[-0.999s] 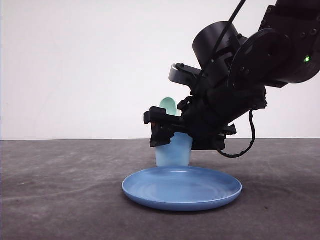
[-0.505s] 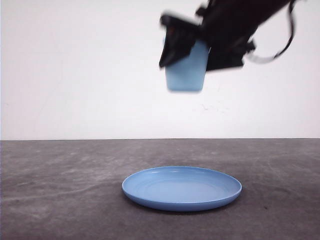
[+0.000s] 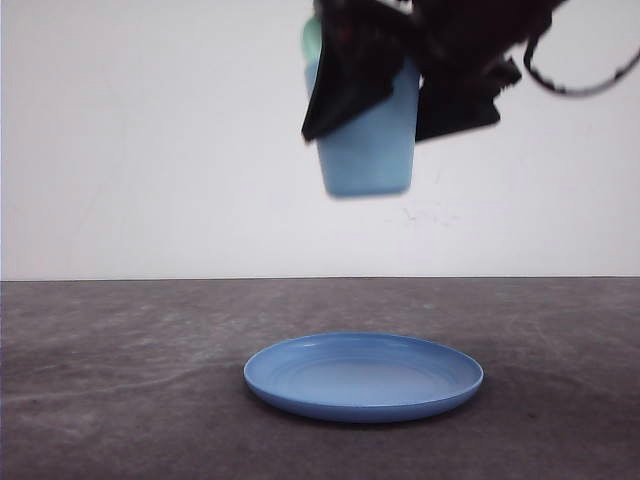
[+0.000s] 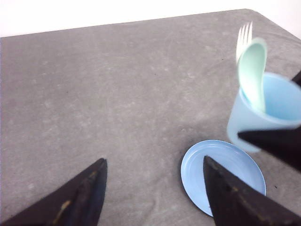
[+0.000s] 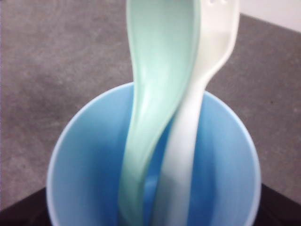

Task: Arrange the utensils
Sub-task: 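Lower the cup onto the center of the blue plate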

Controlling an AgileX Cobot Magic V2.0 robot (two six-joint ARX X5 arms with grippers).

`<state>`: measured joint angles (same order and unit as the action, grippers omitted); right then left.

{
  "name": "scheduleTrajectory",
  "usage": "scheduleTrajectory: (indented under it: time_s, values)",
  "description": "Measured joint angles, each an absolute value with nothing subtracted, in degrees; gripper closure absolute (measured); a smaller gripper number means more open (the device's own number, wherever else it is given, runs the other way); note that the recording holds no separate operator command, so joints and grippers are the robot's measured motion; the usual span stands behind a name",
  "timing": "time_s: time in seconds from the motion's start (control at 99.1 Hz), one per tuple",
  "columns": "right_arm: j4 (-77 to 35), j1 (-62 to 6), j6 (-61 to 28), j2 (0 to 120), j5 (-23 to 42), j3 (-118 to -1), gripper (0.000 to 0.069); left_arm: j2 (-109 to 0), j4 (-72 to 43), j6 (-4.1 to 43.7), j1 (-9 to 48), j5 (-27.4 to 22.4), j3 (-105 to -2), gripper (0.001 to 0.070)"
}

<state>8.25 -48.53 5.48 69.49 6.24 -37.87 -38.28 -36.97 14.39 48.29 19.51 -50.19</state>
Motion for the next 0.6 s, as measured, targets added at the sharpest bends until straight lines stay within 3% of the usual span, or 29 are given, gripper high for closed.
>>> scheduleTrajectory:
  time_s: [0.283,0.595]
  values:
    - [22.5,-51.2,9.7,74.5,9.1,-28.2,0.0229,-38.3,-37.1,14.4,48.3,19.5,-50.2,0.0318]
    - [32.7,-54.2,12.3,83.9,12.2,-26.0,0.0229,-38.3,-37.2,14.4,48.3,19.5,-50.2,0.0318]
